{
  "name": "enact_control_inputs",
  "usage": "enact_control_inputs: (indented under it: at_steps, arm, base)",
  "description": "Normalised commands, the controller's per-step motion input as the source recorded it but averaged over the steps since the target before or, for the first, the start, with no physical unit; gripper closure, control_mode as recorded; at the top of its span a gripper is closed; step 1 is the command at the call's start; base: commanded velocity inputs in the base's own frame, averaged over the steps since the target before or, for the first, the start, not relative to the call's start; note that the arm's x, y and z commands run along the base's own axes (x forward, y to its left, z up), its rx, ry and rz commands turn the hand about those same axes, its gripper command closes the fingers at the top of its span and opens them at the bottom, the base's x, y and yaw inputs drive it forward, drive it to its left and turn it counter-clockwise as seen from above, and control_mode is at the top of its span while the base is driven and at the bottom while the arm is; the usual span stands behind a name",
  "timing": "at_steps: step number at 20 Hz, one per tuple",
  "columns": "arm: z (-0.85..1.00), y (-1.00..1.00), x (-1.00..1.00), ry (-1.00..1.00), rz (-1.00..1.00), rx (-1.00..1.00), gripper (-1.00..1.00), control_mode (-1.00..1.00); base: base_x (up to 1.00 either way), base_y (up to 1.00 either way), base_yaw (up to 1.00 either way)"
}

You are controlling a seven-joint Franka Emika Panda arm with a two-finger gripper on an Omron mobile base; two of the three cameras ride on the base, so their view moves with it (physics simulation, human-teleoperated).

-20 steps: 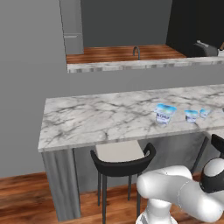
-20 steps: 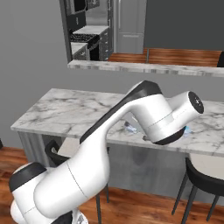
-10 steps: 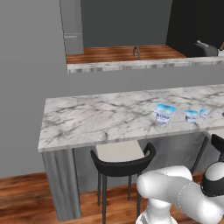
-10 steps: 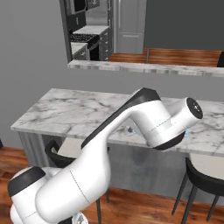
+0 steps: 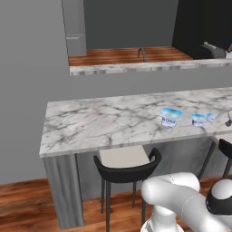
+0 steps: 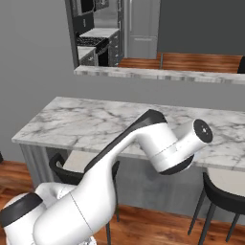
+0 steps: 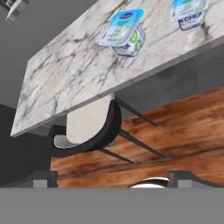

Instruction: Stack the yogurt containers by placing the smaller containers on top of the larger containers.

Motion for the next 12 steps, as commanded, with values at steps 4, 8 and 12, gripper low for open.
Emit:
enact_control_inputs:
  at_steps: [4,8,12]
  arm:
    - [-0.08,0.00,0.27,-0.02,-0.07,0.01,-1.00,-1.00]
    - [0.00,-0.08,0.46,0.00,-0.09,0.09,-1.00,-1.00]
    - [0.00,-0.11,0.43,0.01,-0.10,0.12,-1.00,-1.00]
  base:
    - [0.00,0.00,0.00]
    - [0.00,0.00,0.00]
    - [0.00,0.00,0.00]
